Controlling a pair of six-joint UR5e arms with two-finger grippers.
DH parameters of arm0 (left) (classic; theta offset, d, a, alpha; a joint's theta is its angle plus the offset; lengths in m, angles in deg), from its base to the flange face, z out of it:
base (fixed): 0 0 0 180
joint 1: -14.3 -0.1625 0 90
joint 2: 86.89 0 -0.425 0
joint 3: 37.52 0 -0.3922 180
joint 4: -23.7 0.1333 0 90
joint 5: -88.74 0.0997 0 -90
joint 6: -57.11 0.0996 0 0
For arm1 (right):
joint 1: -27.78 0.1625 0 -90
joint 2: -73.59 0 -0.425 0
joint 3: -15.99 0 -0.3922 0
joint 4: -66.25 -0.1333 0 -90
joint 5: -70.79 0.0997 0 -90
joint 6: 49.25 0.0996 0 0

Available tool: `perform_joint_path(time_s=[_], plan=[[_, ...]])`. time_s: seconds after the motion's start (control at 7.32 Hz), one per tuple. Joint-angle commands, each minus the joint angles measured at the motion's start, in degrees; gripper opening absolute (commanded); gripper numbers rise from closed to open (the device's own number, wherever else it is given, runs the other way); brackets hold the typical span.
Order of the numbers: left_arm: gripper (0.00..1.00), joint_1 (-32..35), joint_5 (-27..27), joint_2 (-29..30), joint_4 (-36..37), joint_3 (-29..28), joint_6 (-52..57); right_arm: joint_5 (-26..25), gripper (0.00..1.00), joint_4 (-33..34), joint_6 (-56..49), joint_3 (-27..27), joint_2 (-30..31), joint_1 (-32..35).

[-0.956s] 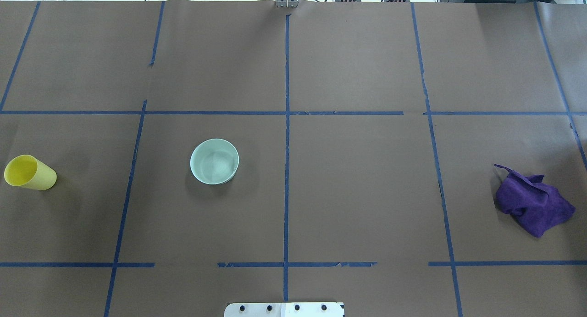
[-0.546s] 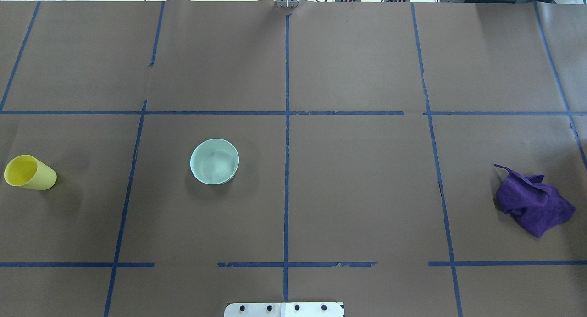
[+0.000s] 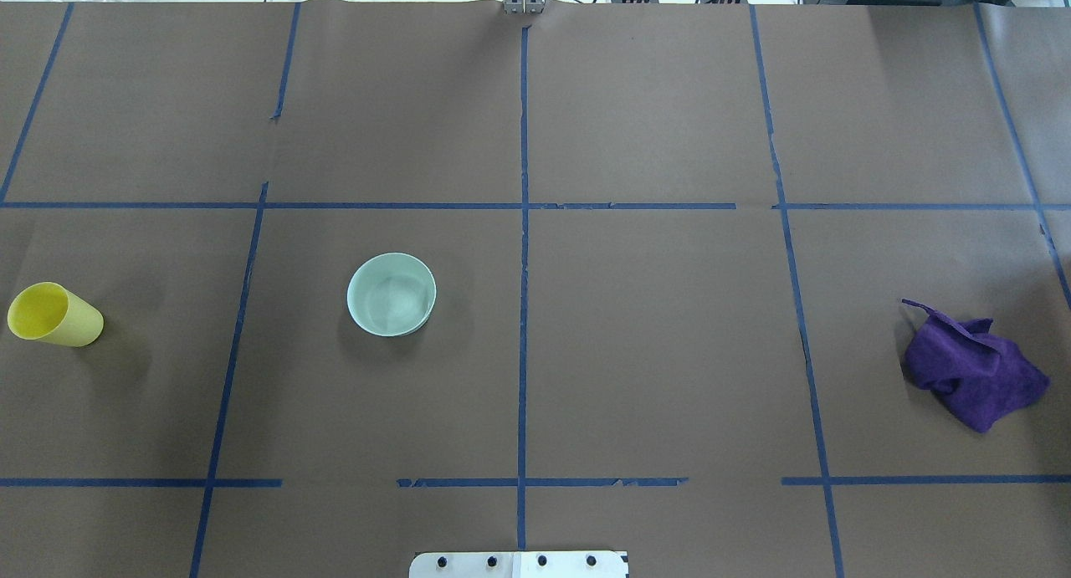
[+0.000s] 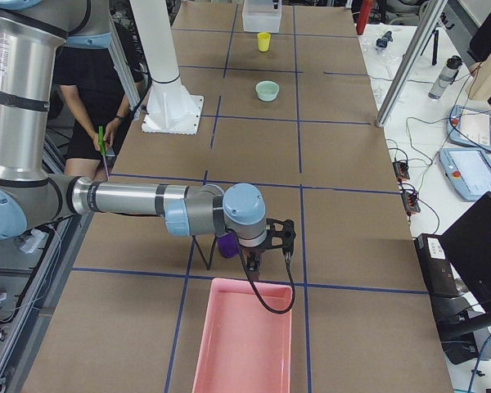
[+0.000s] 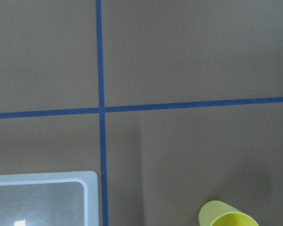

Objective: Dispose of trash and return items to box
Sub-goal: 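Move the left gripper toward the yellow cup at the table edge, then grasp the yellow cup with the left gripper and lift it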

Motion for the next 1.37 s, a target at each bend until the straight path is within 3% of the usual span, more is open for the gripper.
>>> perform_joint_path(time_s=[0.0,0.41,1.09,1.23], plan=[[1.00,-9.2,2.1,-3.0,-10.4,-0.5,-13.1,0.1,1.00,0.0,0.1,-0.1,-0.1,0.0],[1.00,-13.5,4.7,-2.4,-18.8,-6.9,-18.1,0.0,1.00,0.0,0.2,-0.4,-0.1,0.0],[0.96,-17.9,8.3,0.4,-18.7,-10.5,-19.1,0.0,1.00,0.1,0.2,-0.3,-0.1,0.0],[0.78,-18.4,8.4,0.4,-18.6,-10.7,-19.2,0.0,1.00,0.1,0.2,-0.4,0.0,0.0]])
